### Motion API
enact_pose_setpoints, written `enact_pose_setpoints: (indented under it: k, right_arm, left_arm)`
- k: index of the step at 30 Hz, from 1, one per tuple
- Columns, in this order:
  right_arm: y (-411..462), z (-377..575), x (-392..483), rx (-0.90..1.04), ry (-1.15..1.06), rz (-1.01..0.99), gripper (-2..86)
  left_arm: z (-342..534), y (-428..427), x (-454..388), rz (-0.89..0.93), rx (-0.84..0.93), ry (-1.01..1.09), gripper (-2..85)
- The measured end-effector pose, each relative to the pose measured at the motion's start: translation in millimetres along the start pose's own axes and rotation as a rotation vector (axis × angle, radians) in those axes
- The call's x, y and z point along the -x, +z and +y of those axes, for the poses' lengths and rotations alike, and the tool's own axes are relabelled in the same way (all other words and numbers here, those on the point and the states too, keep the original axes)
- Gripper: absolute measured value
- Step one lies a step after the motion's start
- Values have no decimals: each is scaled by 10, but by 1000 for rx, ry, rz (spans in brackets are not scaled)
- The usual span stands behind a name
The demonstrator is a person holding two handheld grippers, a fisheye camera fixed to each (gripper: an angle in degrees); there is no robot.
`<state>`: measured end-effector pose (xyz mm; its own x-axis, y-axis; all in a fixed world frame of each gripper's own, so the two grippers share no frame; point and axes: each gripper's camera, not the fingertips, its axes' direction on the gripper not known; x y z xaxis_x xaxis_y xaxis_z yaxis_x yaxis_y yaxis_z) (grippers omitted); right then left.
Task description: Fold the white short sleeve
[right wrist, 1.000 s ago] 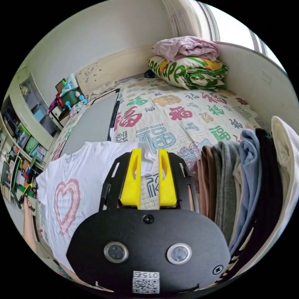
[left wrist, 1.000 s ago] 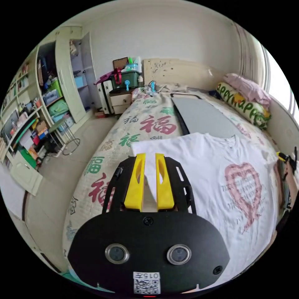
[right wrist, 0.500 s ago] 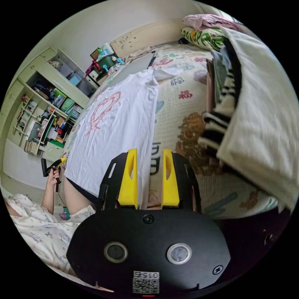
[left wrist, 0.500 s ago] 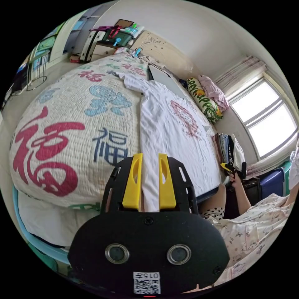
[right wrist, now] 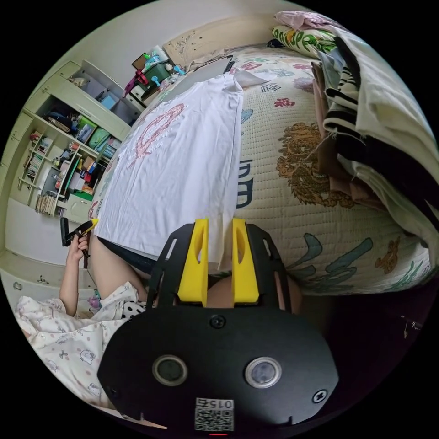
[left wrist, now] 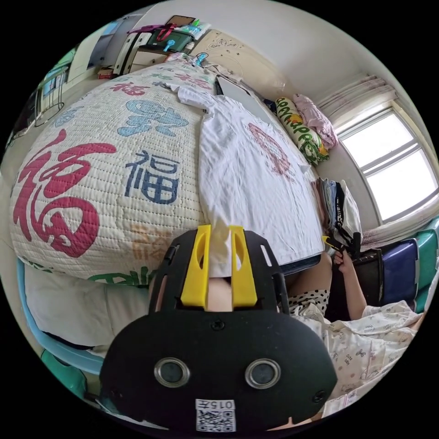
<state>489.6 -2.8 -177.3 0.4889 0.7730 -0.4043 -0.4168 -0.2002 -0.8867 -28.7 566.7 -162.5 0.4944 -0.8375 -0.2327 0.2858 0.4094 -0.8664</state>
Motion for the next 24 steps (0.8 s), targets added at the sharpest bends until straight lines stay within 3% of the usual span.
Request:
enact_pose_setpoints:
  k: [4,10,21,24]
  right_arm:
    - [-50,158,-142,-19,18,-53,13]
    - [-70,394,-234,-42,5,30,-2]
    - [709,768,-386,-9,-7,93,-3]
    - [942,887,-200,-7,-66,202,-3]
  left_arm:
    - [40,-117,-148,-4,-26,35,7]
    - [82,-350,-356,-76,-72,47,-5]
    - [-176,-154,-928,-226,33,75,-5]
    - [-229,-146,-1056,-239,37,69,-6]
